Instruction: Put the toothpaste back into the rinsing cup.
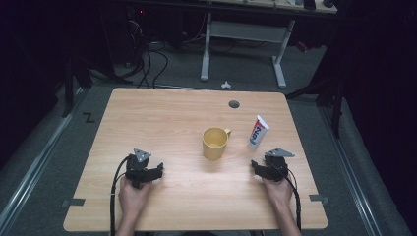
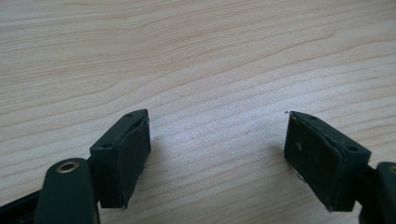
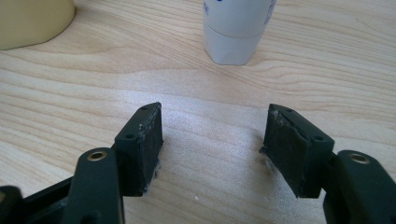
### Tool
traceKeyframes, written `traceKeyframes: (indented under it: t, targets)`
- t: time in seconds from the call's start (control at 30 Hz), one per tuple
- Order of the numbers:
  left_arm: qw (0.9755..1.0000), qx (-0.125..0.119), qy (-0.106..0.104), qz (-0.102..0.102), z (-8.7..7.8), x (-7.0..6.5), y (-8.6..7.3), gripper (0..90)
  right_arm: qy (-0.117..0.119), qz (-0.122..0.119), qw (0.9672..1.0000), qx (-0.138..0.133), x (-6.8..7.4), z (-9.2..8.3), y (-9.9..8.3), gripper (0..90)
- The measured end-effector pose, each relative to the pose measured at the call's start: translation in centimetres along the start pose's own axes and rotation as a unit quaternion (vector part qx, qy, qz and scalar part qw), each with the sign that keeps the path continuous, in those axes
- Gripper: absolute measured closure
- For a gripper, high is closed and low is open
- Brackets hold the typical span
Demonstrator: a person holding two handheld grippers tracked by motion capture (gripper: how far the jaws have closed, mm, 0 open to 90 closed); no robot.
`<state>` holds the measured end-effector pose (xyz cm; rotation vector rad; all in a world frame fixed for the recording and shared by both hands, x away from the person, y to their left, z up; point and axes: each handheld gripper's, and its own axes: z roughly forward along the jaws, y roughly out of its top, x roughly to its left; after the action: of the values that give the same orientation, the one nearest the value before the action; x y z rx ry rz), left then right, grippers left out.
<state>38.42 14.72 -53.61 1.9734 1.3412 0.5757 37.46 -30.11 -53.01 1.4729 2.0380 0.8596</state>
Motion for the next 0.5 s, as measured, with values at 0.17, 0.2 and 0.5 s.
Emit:
traceKeyframes:
  t: [0.17,0.2,0.5]
  targets:
    - [1.0000,0.000,0.000,0.000,0.00,0.00,0.00,23.1,-0.001,0.000,1.0000,0.002,-0.03,-0.15,-0.05,38.5]
    - [1.0000,0.000,0.000,0.000,0.00,0.00,0.00,23.0,-0.001,0.001,1.0000,0.003,-0.08,-0.19,-0.05,38.5]
    - [1.0000,0.000,0.000,0.000,0.00,0.00,0.00,23.1,0.005,0.004,0.9999,-0.011,0.06,-0.80,-0.19,41.1]
